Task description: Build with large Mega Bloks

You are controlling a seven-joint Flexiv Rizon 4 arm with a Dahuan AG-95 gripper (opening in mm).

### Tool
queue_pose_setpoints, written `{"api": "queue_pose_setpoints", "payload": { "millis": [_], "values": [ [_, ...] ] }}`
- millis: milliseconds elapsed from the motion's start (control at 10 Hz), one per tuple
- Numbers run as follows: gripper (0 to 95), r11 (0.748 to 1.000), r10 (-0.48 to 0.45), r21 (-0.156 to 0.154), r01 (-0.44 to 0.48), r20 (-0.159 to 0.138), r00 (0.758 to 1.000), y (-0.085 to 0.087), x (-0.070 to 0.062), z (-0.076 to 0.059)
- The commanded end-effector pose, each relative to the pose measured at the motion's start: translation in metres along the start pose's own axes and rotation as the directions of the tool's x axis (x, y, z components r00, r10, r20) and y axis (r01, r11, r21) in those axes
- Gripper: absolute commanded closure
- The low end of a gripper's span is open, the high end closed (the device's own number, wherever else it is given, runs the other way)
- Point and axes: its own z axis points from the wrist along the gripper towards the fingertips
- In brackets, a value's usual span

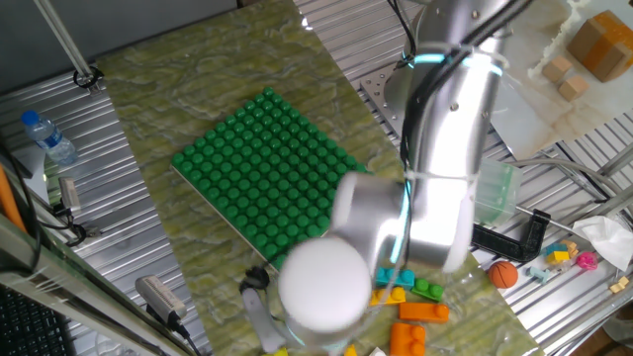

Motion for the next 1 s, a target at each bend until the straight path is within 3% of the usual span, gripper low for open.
{"api": "queue_pose_setpoints", "payload": {
  "millis": [100,200,700,1000],
  "values": [
    [38.0,1.000,0.031,0.004,-0.031,-0.010,0.999,0.005,0.007,0.004],
    [57.0,0.999,0.041,0.005,-0.041,-0.011,0.999,0.005,0.009,0.006],
    [57.0,0.999,0.054,0.009,-0.054,-0.015,0.998,0.003,0.012,0.027],
    [57.0,0.999,0.038,-0.003,-0.038,-0.043,0.998,0.004,0.017,0.035]
  ]
}}
